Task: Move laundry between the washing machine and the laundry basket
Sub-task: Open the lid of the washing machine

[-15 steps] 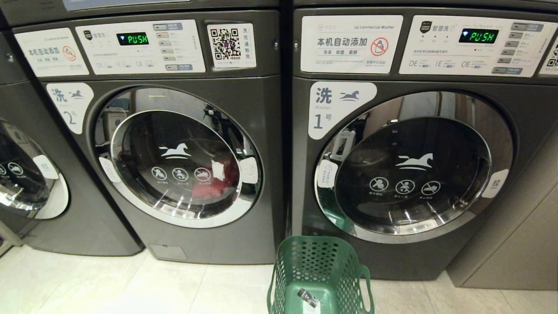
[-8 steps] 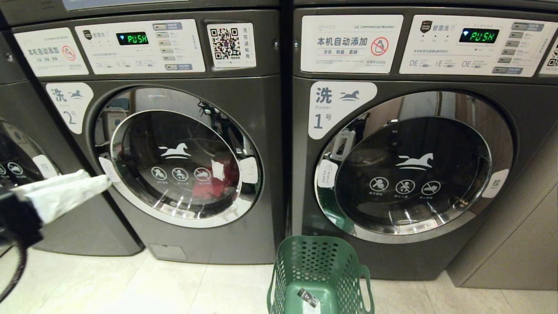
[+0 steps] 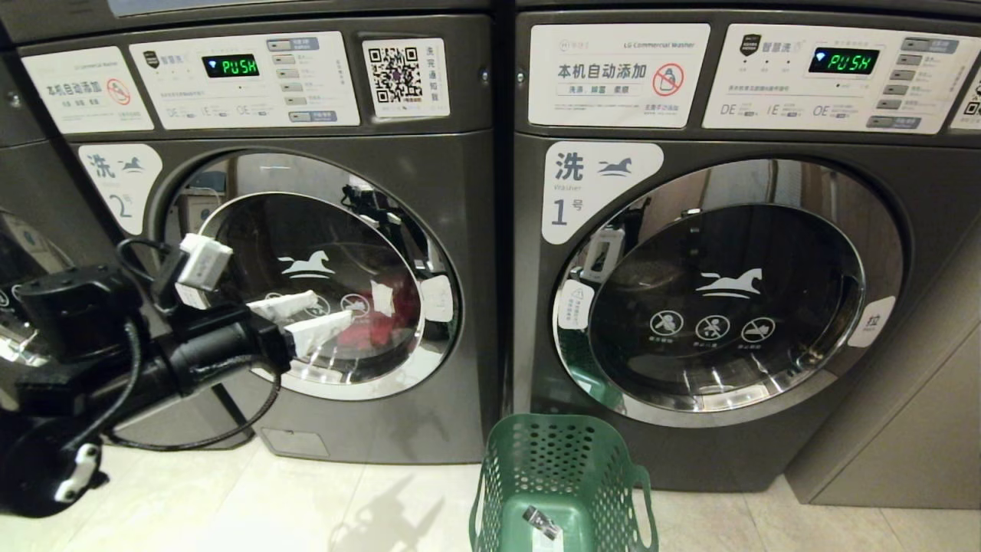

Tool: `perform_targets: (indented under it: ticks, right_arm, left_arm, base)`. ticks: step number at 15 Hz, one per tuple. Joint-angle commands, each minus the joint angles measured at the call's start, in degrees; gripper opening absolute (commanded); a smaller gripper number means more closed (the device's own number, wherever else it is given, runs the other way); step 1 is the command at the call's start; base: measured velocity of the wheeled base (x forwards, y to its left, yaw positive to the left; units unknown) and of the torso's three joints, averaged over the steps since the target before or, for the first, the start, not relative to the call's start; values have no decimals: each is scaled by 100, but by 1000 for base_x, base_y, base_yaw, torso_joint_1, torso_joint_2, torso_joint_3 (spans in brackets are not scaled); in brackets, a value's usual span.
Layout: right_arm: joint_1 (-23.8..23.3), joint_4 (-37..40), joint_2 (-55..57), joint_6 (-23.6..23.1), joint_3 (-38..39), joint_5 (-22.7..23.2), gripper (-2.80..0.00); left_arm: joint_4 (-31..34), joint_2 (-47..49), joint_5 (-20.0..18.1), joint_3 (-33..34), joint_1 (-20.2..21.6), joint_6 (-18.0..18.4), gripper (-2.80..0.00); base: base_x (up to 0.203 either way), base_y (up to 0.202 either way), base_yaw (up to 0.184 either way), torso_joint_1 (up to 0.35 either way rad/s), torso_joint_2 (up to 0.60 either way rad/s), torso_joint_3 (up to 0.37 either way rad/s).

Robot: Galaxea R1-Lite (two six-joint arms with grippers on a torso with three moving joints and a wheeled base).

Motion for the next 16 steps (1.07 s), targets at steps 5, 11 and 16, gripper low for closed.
perform_targets:
  ticks: [5,11,16]
  right_arm:
    - [3,1,5,-7,-1,3,-280]
    - [-6,1,5,-3,-1,3,-280]
    - [3,1,5,-3,-1,3,-280]
  left_arm:
    - [-868,2190,-227,-991,7,619,0]
    - [-975,3056,-249,-1977,-68,666,0]
    - [-965,3333,-231,-2514,-377,622,0]
  base:
    - [0,0,0,0,0,0]
    - [0,0,0,0,0,0]
    - [0,0,0,0,0,0]
